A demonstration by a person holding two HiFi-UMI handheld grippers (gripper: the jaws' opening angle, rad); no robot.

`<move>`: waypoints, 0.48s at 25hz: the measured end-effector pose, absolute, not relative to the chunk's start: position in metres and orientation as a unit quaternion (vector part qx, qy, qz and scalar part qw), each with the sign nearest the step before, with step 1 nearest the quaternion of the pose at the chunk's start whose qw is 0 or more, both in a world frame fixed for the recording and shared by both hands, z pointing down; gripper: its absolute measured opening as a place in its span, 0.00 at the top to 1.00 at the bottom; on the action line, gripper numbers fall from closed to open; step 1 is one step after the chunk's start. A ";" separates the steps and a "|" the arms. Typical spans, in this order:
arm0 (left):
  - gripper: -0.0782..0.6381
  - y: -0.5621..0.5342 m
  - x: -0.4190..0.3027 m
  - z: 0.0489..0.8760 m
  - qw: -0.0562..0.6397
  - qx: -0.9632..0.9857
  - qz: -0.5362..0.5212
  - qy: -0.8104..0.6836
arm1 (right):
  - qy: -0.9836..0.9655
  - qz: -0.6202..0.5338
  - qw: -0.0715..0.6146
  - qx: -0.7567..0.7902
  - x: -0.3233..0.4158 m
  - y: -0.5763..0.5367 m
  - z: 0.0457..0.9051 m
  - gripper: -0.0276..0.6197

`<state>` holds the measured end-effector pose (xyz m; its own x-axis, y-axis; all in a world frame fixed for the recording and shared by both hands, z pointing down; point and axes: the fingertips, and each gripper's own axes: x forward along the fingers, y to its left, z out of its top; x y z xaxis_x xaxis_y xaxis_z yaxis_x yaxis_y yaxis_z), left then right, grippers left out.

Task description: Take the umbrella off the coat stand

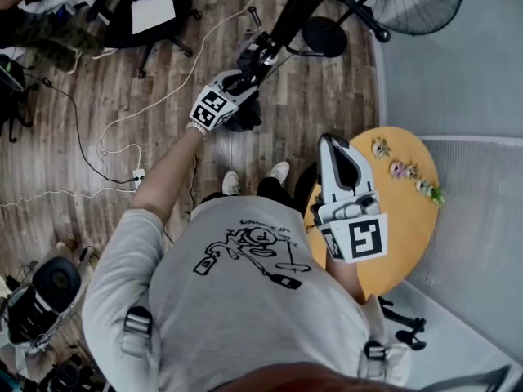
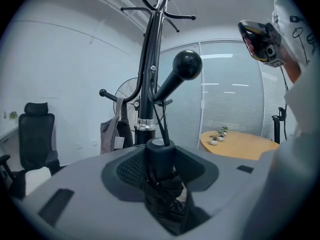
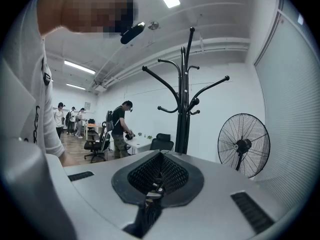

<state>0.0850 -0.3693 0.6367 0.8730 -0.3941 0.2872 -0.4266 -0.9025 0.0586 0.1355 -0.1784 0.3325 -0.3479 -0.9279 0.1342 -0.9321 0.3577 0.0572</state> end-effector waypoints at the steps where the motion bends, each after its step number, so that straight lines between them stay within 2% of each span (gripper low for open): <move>1: 0.64 -0.368 0.084 0.636 0.063 0.966 0.136 -0.212 | -0.821 0.015 0.071 0.566 0.136 -0.178 0.333 0.93; 12: 0.64 -0.357 0.078 0.625 0.064 0.966 0.131 -0.212 | -0.825 0.015 0.062 0.561 0.132 -0.174 0.334 0.93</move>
<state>0.0781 -0.3565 0.6245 0.8763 -0.3924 0.2794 -0.4258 -0.9022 0.0685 0.1324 -0.1737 0.3339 -0.3624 -0.9244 0.1186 -0.9282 0.3695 0.0442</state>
